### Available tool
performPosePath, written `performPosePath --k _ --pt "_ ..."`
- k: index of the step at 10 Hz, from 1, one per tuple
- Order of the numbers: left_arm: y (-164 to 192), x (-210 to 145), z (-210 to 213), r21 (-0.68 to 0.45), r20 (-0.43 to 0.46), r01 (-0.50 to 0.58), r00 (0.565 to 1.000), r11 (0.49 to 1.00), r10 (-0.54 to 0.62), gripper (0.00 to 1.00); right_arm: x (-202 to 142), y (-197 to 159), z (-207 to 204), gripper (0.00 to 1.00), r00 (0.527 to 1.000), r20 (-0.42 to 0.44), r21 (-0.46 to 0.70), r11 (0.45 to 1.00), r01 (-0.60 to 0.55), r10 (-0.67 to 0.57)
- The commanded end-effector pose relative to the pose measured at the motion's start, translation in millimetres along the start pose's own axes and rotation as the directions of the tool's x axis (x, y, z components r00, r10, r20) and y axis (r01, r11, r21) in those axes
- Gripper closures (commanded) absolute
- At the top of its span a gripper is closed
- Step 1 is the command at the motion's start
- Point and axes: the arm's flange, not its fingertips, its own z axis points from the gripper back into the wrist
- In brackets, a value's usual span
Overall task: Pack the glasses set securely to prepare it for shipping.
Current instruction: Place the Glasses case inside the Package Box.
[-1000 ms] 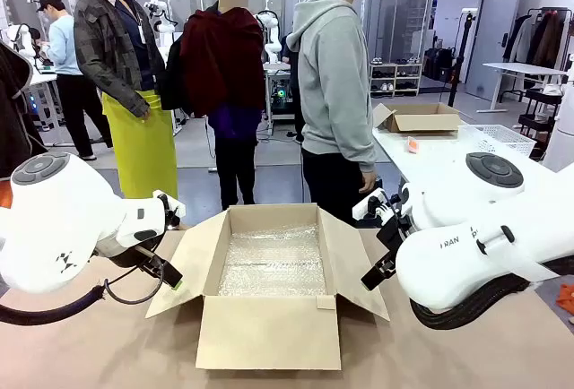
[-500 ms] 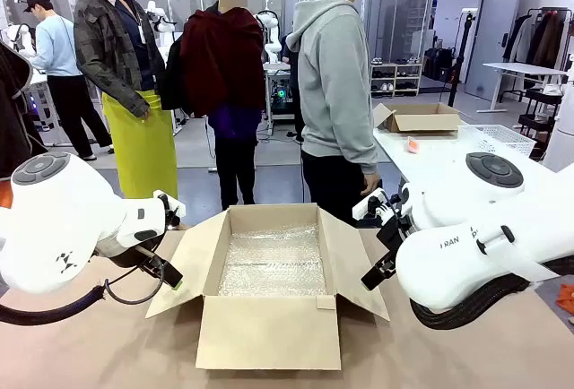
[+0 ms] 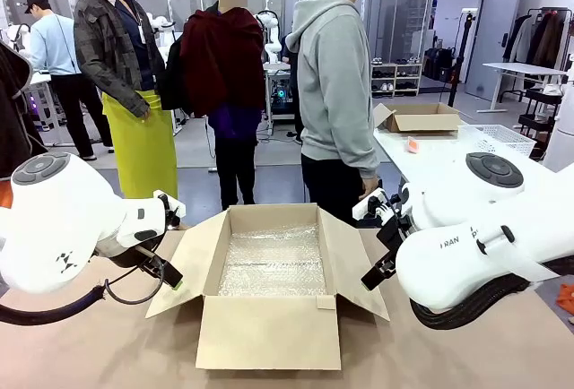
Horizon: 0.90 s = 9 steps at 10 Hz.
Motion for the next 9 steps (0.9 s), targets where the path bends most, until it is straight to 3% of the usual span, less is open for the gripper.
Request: performPosePath --k 1,3,5,8,9 --pt "0.0 0.0 0.0 0.000 0.000 0.000 1.000 1.000 0.000 0.00 0.0 0.0 0.0 0.00 1.000 0.000 0.000 1.000 0.000 0.000" --pt "-3.5 4.6 18.4 0.017 -0.013 0.018 1.000 1.000 -0.018 0.00 6.7 -8.3 6.6 0.00 1.000 0.003 -0.016 1.000 0.011 -0.011" --pt "-3.1 12.3 54.2 -0.135 -0.046 -0.017 0.999 0.991 0.010 0.00 13.9 -26.7 20.9 0.00 0.997 -0.044 -0.062 0.996 0.058 -0.061" --pt "3.5 14.5 113.8 -0.302 -0.046 -0.022 0.999 0.953 0.009 0.00 20.1 -85.7 46.9 0.00 0.972 -0.065 -0.043 0.974 0.223 -0.225" --pt "1.0 10.4 128.9 -0.284 -0.009 0.017 1.000 0.959 -0.021 0.00 19.2 -105.5 51.1 0.00 0.953 -0.071 -0.047 0.955 0.293 -0.295"
